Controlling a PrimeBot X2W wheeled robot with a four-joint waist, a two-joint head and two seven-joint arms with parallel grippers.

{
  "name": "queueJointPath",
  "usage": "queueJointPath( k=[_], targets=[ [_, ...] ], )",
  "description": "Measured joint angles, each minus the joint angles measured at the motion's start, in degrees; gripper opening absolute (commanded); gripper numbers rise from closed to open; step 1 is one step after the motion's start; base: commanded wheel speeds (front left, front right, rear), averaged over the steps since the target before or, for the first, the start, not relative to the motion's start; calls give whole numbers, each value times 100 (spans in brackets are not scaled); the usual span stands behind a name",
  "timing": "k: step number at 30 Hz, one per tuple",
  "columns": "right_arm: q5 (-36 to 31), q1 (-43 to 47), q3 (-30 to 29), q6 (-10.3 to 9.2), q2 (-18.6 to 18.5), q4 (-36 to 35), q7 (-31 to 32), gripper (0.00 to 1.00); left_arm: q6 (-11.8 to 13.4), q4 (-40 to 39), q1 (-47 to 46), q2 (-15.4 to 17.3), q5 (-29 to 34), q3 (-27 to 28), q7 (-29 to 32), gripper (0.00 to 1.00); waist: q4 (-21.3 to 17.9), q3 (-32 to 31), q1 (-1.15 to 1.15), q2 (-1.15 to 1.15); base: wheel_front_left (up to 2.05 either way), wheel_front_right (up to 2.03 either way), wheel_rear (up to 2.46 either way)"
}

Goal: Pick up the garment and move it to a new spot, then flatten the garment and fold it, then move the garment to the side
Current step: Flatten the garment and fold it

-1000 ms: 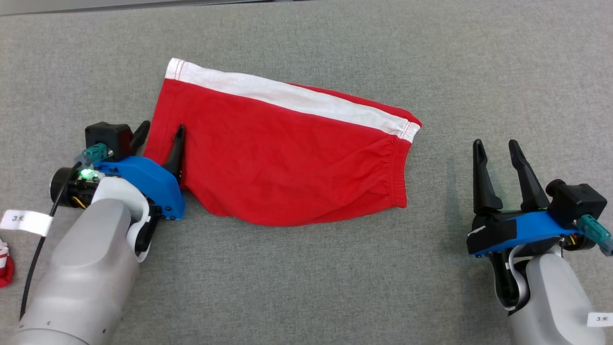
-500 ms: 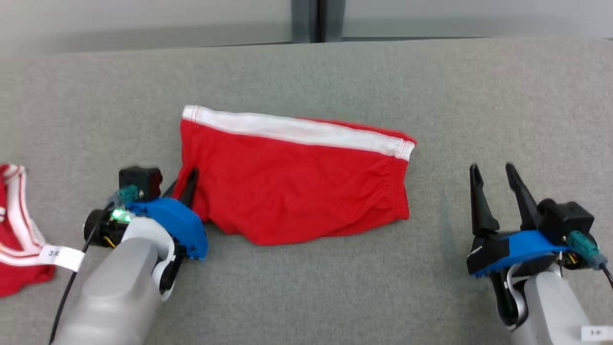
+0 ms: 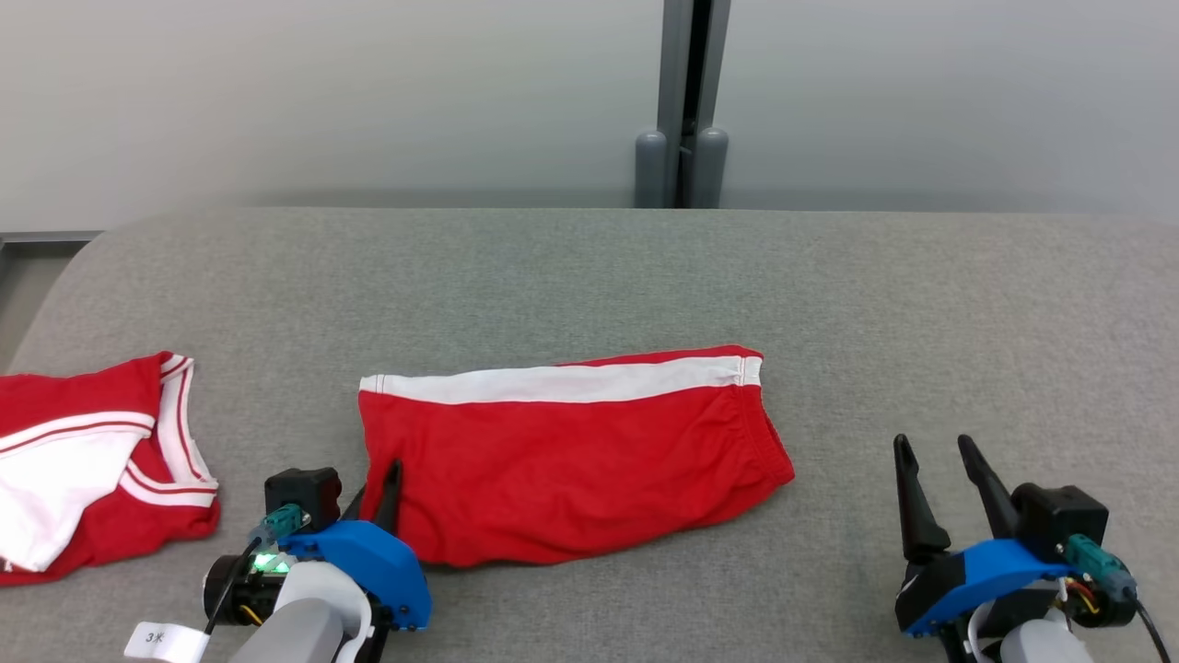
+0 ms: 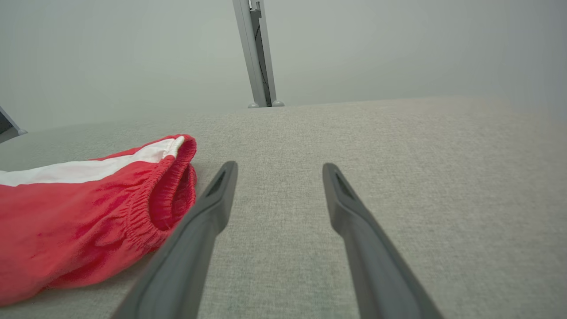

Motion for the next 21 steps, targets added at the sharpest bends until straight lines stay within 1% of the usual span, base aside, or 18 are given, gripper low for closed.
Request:
queueJointPath(
  k=[1,5,7,9,11,15,21],
  targets=[
    [3,29,33,0,0,11,0,100,97,-196,64,32,109,96,-3,100,34,-23,0,0,0,0,0],
    [82,56,199,0,1,33,-1,100,479,-1072,505,109,572,646,-3,100,157,-65,0,0,0,0,0],
    [143,9,314,0,1,27,0,100,573,-1491,762,91,833,898,-4,100,225,-59,1,0,0,0,0],
    [196,-117,455,0,0,52,-1,100,615,-1783,993,42,1077,1101,-3,100,304,-43,1,0,0,0,0],
    [208,-306,575,0,1,143,-1,100,592,-1982,1181,-29,1283,1244,-4,100,401,-26,1,0,0,0,0],
    [190,-650,728,0,1,557,-1,100,442,-2175,1345,-149,1646,1422,-4,100,630,27,1,0,0,0,0],
    [-120,-971,486,0,5,1590,0,100,196,-2308,1397,-298,2057,1666,-4,100,971,159,2,0,0,0,0]
  ],
)
